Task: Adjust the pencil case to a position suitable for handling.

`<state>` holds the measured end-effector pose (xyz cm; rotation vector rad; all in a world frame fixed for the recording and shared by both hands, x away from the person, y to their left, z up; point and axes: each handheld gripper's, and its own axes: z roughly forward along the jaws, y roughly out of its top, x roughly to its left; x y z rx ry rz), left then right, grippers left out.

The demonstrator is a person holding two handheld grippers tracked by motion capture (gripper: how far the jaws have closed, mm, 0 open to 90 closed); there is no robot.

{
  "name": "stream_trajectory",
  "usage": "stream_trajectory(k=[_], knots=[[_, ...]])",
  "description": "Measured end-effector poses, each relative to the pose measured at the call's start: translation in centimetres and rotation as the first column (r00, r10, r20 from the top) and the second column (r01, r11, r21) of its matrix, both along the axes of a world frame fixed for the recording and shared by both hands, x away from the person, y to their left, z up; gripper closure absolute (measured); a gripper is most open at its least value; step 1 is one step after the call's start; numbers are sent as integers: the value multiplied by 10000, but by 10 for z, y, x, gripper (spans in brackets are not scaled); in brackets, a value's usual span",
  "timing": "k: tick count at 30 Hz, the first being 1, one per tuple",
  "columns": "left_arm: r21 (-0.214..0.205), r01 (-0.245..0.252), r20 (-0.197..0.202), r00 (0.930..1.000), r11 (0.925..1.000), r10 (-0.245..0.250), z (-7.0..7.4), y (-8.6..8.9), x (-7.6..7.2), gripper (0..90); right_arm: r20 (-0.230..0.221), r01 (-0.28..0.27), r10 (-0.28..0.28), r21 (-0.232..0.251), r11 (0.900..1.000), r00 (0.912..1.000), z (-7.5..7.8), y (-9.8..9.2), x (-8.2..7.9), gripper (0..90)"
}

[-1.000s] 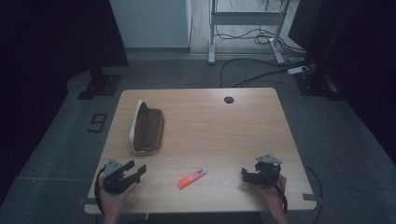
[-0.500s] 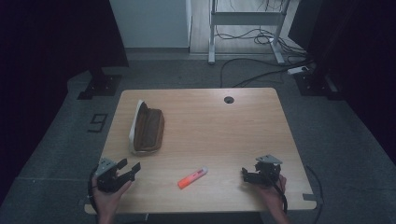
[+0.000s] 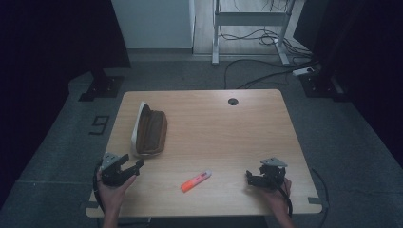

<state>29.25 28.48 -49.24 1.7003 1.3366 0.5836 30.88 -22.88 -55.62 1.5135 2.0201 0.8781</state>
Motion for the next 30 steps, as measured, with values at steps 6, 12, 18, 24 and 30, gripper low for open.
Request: stream_trajectory(k=[6,12,18,24,30], knots=[[217,-132,-27,9999,9997,133,-1,3,11,301,7,17,-17,-5,10000,10000,0,0,0,43],[439,-135,-38,9999,9989,137,-1,4,22,301,15,20,-20,-2,10000,10000,0,0,0,46],[400,-255,59,9997,9989,253,-1,5,34,306,11,29,-29,-13,10000,10000,0,0,0,48],[549,-315,89,9995,9980,311,4,4,44,312,21,28,-28,-16,10000,10000,0,0,0,51],[579,-428,-84,9990,9974,434,5,5,54,315,35,16,-16,-6,10000,10000,0,0,0,52]])
